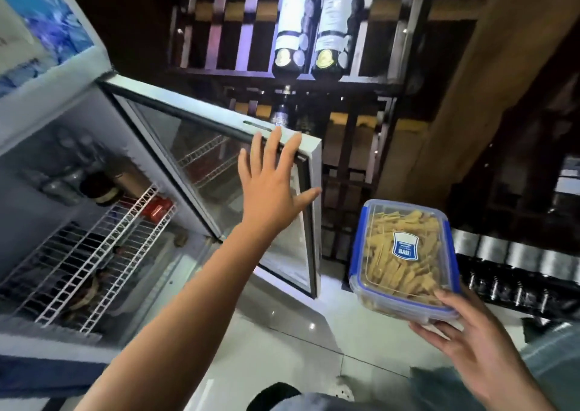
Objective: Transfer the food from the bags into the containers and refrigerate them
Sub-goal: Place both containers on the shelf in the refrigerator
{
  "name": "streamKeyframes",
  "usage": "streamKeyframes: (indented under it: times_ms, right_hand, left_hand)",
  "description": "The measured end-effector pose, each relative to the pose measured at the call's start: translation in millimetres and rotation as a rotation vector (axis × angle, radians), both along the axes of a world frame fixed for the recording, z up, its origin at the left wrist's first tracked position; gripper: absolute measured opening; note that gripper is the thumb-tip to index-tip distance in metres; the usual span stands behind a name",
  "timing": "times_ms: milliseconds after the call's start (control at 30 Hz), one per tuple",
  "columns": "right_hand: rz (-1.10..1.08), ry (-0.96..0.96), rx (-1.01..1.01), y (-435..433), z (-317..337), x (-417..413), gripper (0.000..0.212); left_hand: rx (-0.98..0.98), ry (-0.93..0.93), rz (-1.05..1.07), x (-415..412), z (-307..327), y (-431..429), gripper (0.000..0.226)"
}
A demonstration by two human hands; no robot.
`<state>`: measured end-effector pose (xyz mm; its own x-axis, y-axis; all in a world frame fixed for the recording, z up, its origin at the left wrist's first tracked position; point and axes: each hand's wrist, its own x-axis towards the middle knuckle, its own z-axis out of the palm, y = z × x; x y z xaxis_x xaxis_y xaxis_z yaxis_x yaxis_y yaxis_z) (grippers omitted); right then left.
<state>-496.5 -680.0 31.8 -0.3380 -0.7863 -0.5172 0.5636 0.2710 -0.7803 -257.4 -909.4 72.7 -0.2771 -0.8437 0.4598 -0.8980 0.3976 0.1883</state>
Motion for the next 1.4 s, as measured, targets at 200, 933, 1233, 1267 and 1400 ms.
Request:
streamKeyframes:
  times_ms: [200,933,1233,1267,1400]
  right_hand:
    - [-0.03,0.015,-0.011,13,3,-8,0.052]
    - [-0.163,0.036,0.037,45,14,4,0.026]
    - [-0.128,0.067,0.073,18,12,8,0.045]
    - [-0.106,0.065,0.069,14,12,8,0.049]
    - [-0.037,0.057,0.054,-3,7,9,0.06]
  left_hand:
    - [0.006,-0.05,-0.014,-44,7,-57,0.083]
    - [0.14,-0.16,-0.074,-70,45,-134,0.078]
    - [0.362,0.252,-0.211,-35,29,-50,0.075]
    - [0.495,0.352,-0.248,-29,21,-30,0.07]
    - [0.931,0.622,-0.276,-7,-23,62,0.048]
